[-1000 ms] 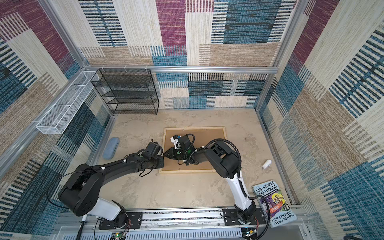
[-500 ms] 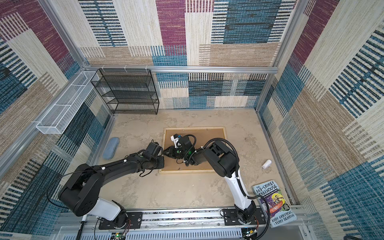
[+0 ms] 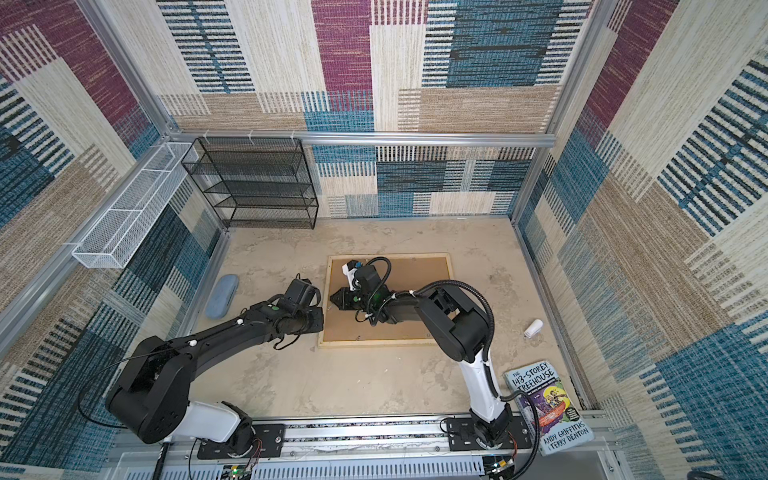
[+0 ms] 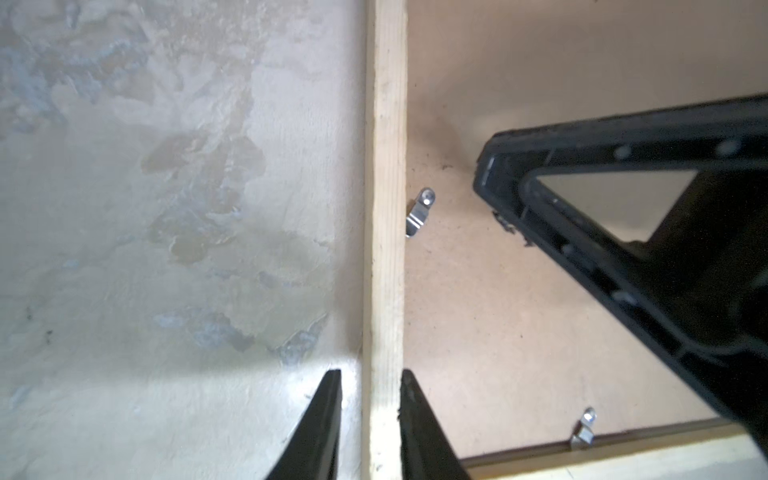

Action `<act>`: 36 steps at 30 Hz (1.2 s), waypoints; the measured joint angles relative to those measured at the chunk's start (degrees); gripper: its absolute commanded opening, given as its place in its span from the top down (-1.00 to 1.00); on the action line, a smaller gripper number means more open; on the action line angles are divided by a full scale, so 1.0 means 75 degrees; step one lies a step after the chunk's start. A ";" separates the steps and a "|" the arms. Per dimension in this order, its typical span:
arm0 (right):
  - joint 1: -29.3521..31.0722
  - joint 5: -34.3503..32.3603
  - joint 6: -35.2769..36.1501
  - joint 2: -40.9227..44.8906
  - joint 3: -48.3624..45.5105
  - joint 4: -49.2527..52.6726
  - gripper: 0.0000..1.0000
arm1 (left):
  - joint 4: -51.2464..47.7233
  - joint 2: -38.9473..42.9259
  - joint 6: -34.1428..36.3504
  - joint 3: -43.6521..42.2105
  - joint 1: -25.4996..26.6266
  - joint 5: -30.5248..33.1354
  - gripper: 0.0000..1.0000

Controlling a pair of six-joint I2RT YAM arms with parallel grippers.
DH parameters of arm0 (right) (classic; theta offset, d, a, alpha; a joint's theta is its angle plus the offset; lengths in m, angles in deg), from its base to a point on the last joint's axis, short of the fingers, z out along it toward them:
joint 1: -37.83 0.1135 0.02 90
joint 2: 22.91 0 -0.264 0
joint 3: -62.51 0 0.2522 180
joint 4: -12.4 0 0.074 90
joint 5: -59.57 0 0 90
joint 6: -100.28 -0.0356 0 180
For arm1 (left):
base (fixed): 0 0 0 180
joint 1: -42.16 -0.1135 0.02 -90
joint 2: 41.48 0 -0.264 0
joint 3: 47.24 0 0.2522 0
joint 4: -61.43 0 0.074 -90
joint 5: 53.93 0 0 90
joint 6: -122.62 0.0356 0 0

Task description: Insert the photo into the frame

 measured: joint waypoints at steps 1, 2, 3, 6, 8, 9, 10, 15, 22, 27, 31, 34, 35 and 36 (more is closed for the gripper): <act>0.0000 -0.0143 0.0248 0.0000 0.0096 0.0216 0.60 | 0.0009 -0.0038 0.0047 0.0015 -0.0032 0.0000 0.44; 0.0003 -0.0268 0.0487 -0.0006 0.0201 0.0449 0.60 | 0.0009 -0.0085 0.0085 0.0029 -0.0067 -0.0006 0.45; 0.0015 -0.0364 0.0714 -0.0023 0.0306 0.0635 0.60 | 0.0029 -0.0125 0.0102 0.0041 -0.0090 -0.0009 0.45; 0.0029 -0.0644 0.1364 -0.0047 0.0495 0.1014 0.61 | 0.0128 -0.0271 0.0137 0.0090 -0.0157 -0.0187 0.45; 0.0038 -0.0679 0.1766 -0.0047 0.0510 0.1227 0.61 | 0.0189 -0.0382 0.0143 0.0149 -0.0169 -0.0213 0.46; 0.0050 -0.0682 0.1923 -0.0047 0.0510 0.1311 0.60 | 0.0239 -0.0425 0.0143 0.0163 -0.0169 -0.0248 0.46; 0.0073 -0.0691 0.2081 -0.0047 0.0510 0.1393 0.60 | 0.0297 -0.0475 0.0152 0.0181 -0.0169 -0.0335 0.46; 0.0245 -0.0766 0.2722 -0.0119 0.0548 0.1606 0.58 | 0.0405 -0.0644 0.0166 0.0248 -0.0172 -0.0501 0.51; 0.0373 -0.0734 0.3031 -0.0216 0.0644 0.1565 0.54 | 0.0370 -0.0694 0.0172 0.0294 -0.0172 -0.0571 0.55; 0.0402 -0.0734 0.3130 -0.0335 0.0813 0.1591 0.54 | 0.0344 -0.0746 0.0198 0.0303 -0.0172 -0.0568 0.56; 0.0455 -0.0819 0.3241 -0.0420 0.0938 0.1647 0.54 | 0.0344 -0.0842 0.0210 0.0309 -0.0172 -0.0568 0.57; 0.0472 -0.0874 0.3360 -0.0423 0.0941 0.1679 0.54 | 0.0326 -0.0857 0.0221 0.0326 -0.0172 -0.0568 0.57; 0.0478 -0.0883 0.3416 -0.0423 0.0941 0.1687 0.54 | 0.0315 -0.0860 0.0224 0.0335 -0.0172 -0.0568 0.57; 0.0487 -0.0941 0.3445 -0.0423 0.0938 0.1693 0.54 | 0.0315 -0.0866 0.0227 0.0338 -0.0172 -0.0565 0.57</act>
